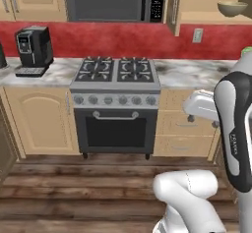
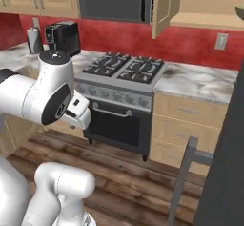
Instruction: Move the bowls from the cabinet to the plates on the dining table.
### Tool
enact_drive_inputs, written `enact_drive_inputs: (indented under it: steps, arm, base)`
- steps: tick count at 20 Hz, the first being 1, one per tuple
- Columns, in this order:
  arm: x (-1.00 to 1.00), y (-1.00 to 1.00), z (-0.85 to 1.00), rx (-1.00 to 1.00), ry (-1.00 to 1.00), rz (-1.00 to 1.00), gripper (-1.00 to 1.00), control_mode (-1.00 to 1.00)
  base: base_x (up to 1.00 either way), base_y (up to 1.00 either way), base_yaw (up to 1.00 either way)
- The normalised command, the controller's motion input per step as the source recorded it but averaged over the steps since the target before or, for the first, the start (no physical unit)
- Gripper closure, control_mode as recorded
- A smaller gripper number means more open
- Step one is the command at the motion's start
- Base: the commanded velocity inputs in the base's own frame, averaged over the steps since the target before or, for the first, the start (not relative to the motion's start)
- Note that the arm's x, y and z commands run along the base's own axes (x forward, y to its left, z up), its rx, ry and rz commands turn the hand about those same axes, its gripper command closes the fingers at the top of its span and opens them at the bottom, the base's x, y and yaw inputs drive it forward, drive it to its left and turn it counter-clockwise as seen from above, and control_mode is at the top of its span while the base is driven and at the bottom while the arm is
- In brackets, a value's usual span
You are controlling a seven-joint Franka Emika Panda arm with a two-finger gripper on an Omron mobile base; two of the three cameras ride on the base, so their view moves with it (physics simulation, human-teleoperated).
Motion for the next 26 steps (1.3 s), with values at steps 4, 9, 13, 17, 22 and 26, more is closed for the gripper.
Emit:
enact_drive_inputs:
  steps: [4, 9, 13, 17, 22, 26]
  arm:
    - [0.0, 0.0, 0.0, 0.0, 0.0, 0.0, -1.0, 1.0]
    - [0.0, 0.0, 0.0, 0.0, 0.0, 0.0, -1.0, 1.0]
    - [0.0, 0.0, 0.0, 0.0, 0.0, 0.0, -1.0, 1.0]
    - [0.0, 0.0, 0.0, 0.0, 0.0, 0.0, -1.0, 1.0]
    - [0.0, 0.0, 0.0, 0.0, 0.0, 0.0, -1.0, 1.0]
    - [0.0, 0.0, 0.0, 0.0, 0.0, 0.0, -1.0, 1.0]
  base:
    - [0.37, -0.99, 0.06]
    - [0.36, -0.91, 0.09]
    - [0.43, -0.91, 0.07]
    - [0.9, -0.55, 0.01]
    - [1.0, -0.23, 0.0]
    - [0.93, -0.29, 0.0]
